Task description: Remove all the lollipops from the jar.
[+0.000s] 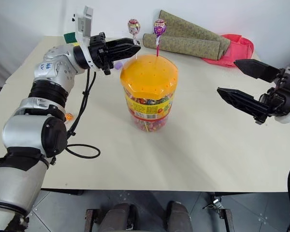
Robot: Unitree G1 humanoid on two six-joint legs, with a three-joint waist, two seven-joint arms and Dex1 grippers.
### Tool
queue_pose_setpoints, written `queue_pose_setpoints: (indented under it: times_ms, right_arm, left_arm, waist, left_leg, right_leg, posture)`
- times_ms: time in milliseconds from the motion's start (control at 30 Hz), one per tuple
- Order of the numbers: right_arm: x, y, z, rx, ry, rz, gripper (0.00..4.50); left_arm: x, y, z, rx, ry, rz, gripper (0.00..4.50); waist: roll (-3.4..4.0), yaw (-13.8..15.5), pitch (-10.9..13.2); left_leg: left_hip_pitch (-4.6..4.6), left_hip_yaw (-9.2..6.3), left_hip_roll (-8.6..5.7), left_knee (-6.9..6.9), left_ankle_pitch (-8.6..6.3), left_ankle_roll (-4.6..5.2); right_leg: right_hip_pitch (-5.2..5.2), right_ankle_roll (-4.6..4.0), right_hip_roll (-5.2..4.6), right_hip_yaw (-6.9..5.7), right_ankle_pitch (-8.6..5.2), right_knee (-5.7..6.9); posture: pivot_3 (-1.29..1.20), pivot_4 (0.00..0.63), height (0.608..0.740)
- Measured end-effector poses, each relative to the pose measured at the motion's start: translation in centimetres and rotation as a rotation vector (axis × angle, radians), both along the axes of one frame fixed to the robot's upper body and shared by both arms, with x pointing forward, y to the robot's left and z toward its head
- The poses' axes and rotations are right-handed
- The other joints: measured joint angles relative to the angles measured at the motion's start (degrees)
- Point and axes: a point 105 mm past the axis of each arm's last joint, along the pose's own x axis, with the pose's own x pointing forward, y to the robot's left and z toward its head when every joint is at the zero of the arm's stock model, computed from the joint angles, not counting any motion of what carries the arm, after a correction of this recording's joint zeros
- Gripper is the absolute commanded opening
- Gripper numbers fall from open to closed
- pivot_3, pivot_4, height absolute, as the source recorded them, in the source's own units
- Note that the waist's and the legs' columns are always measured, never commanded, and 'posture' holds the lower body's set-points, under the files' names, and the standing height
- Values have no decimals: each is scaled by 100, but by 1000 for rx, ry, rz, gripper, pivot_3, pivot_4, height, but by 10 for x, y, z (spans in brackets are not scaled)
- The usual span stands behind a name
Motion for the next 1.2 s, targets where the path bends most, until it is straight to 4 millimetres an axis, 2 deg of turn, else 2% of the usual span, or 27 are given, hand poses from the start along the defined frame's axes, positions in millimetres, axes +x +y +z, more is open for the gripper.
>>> queue_pose_setpoints:
  times_ms: [267,400,500,567,667,833,900,967,1067,1200]
  right_arm:
    - [-1,1,2,0,-10,-6,4500]
    - [-1,0,1,1,-8,-9,4500]
    - [-2,-3,-1,4,-1,-20,4500]
    - [-3,-8,-5,6,11,-33,4500]
    - [-6,-13,-7,5,19,-49,4500]
    - [-10,-18,-16,-15,56,-51,4500]
    - [-12,-19,-24,-26,88,-39,4500]
    - [-12,-19,-28,-46,106,-26,4500]
    - [-10,-16,-36,-100,143,6,4500]
    - [-1,-20,-42,-108,178,24,4500]
  left_arm:
    - [-6,-4,28,-31,-70,-1,22]
    - [-4,-2,39,-69,-85,39,22]
    - [-2,-1,55,-97,-107,90,22]
    - [-2,7,69,-108,-118,140,22]
    - [1,25,78,-99,-112,234,22]
    - [19,64,58,23,63,472,22]
    - [23,91,41,86,149,583,22]
    - [25,108,23,134,219,656,22]
    - [24,129,-6,185,315,746,22]
    - [10,163,-41,249,440,882,22]
  waist:
    - [0,-1,0]
    - [0,-1,0]
    - [-1,8,1]
    - [0,2,0]
    - [0,-11,0]
    - [0,-23,0]
    - [1,-30,0]
    - [1,-24,0]
    - [0,-17,1]
    - [0,-20,1]
  left_leg:
    - [0,-1,0,0,0,0]
    - [0,-1,0,0,0,0]
    - [-3,-3,0,0,-1,1]
    - [-3,-2,0,-2,-1,1]
    - [5,1,0,-10,-1,1]
    - [7,2,0,-14,-1,1]
    - [9,3,0,-18,0,1]
    - [8,2,0,-18,0,0]
    - [8,1,1,-14,0,1]
    - [8,-1,3,-12,0,0]
  right_leg:
    - [0,0,0,0,0,0]
    - [0,0,0,0,0,-1]
    - [0,1,0,-1,0,-3]
    - [0,1,0,-1,0,-4]
    - [0,1,0,2,0,-3]
    - [0,1,0,5,0,-3]
    - [0,1,0,7,0,-4]
    - [0,1,0,7,0,-4]
    - [0,1,0,9,0,-2]
    - [-1,1,0,8,0,-1]
  posture:
    - [0,150,740]
    - [0,150,740]
    - [0,150,740]
    - [0,150,740]
    - [0,150,740]
    - [0,150,740]
    - [0,150,740]
    - [0,150,740]
    - [0,150,740]
    - [0,150,740]
